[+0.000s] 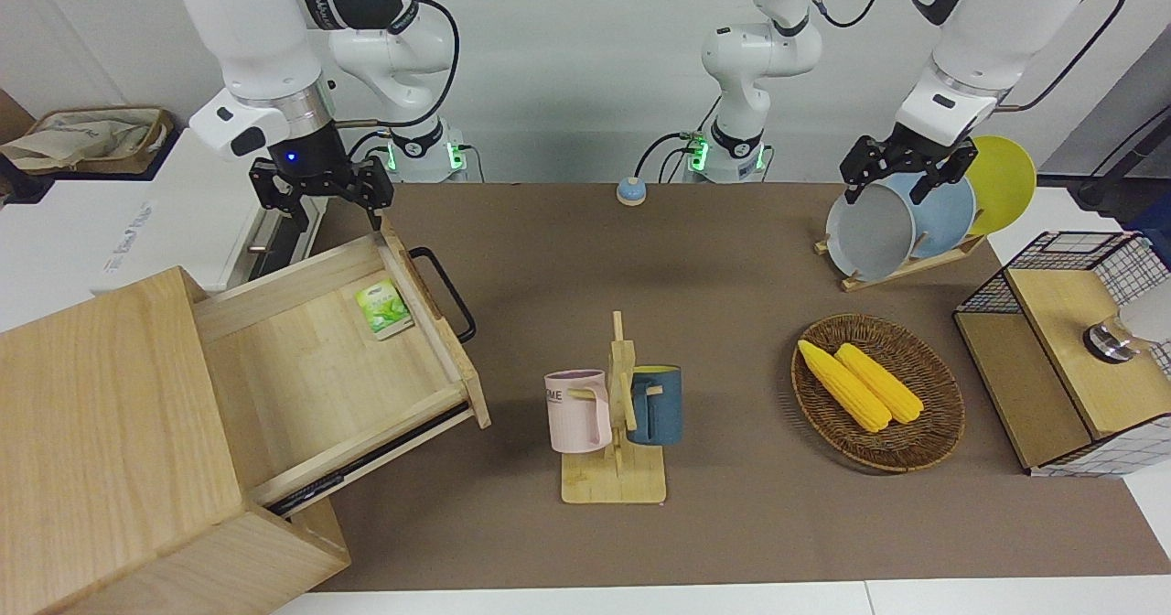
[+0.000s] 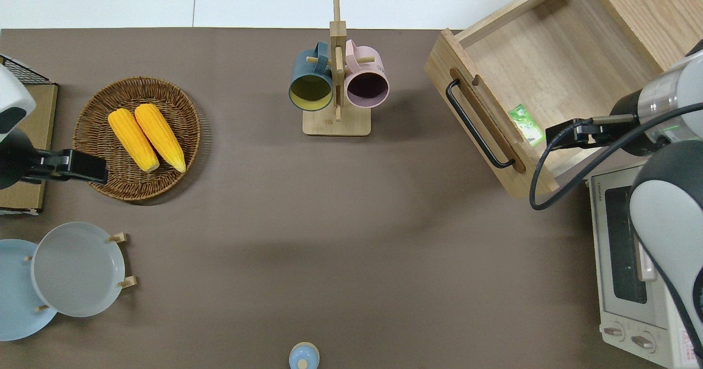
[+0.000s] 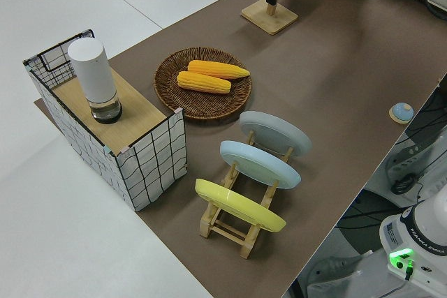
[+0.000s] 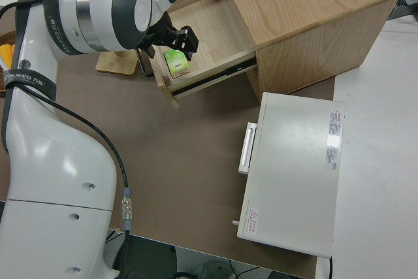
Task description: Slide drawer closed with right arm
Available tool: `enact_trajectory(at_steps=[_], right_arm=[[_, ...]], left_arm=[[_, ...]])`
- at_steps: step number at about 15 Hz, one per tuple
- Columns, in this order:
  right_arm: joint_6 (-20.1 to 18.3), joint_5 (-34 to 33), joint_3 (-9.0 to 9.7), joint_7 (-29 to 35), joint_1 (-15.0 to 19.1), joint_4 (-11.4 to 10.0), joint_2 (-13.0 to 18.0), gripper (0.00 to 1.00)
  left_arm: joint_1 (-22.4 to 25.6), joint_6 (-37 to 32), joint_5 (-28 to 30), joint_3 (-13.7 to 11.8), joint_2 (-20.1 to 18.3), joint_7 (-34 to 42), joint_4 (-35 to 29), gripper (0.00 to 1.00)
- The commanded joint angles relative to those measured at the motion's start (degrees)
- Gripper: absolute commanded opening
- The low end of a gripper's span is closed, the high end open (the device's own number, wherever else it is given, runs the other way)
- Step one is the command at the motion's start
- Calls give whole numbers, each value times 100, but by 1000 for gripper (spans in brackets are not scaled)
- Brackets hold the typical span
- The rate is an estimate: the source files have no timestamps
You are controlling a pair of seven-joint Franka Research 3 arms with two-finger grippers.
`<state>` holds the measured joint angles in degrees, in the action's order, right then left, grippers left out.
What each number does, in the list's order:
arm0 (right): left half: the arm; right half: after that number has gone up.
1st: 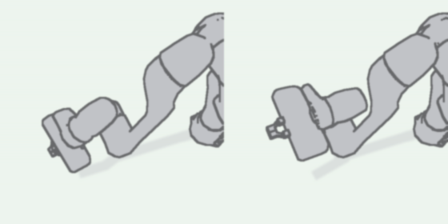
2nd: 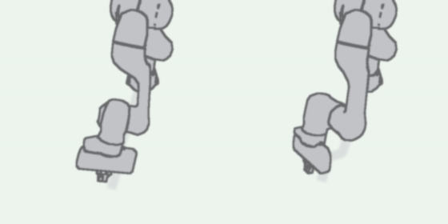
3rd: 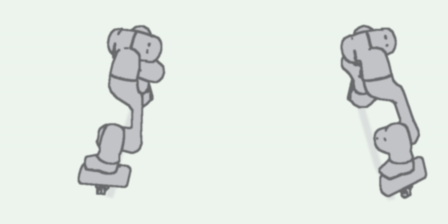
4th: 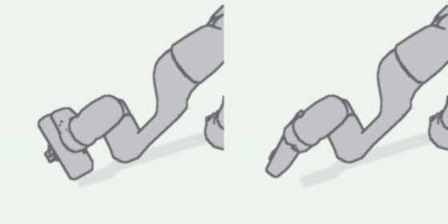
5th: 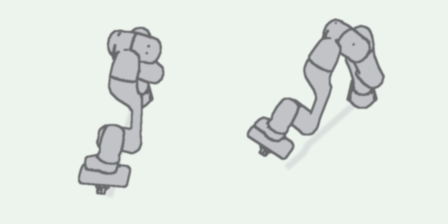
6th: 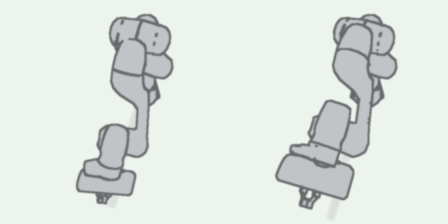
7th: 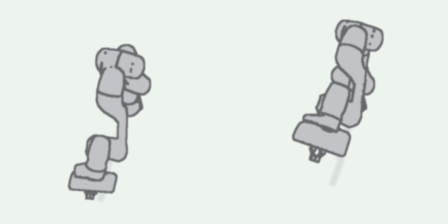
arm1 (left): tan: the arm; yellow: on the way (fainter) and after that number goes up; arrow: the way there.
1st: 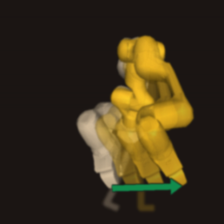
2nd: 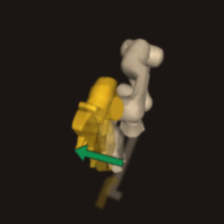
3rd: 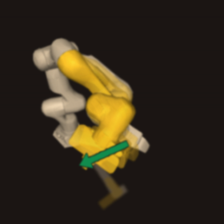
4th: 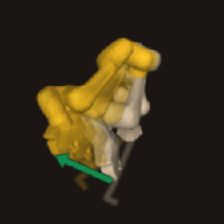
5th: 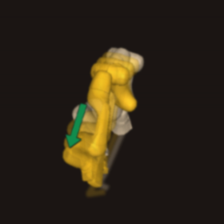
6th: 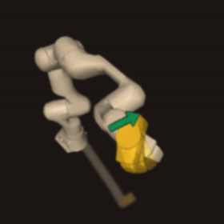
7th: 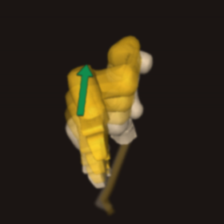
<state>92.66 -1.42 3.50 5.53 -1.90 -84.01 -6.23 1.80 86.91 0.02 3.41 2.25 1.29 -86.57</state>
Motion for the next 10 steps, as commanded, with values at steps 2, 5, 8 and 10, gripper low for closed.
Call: enact_trajectory(at_steps=[2, 5, 8, 10], right_arm=[[-11, 28, 28, -131, 58, -18, 70, 987], [-20, 54, 37, -140, 75, -18, 70, 985], [-20, 54, 37, -158, 58, -10, 78, 979], [-133, 54, 45, -184, 75, -10, 78, 892]], left_arm=[[22, -113, -98, 37, 65, 56, 140, 993], [22, -113, -98, 37, 65, 56, 149, 993], [22, -113, -98, 37, 65, 56, 149, 993], [22, -113, -98, 37, 65, 56, 140, 993]])
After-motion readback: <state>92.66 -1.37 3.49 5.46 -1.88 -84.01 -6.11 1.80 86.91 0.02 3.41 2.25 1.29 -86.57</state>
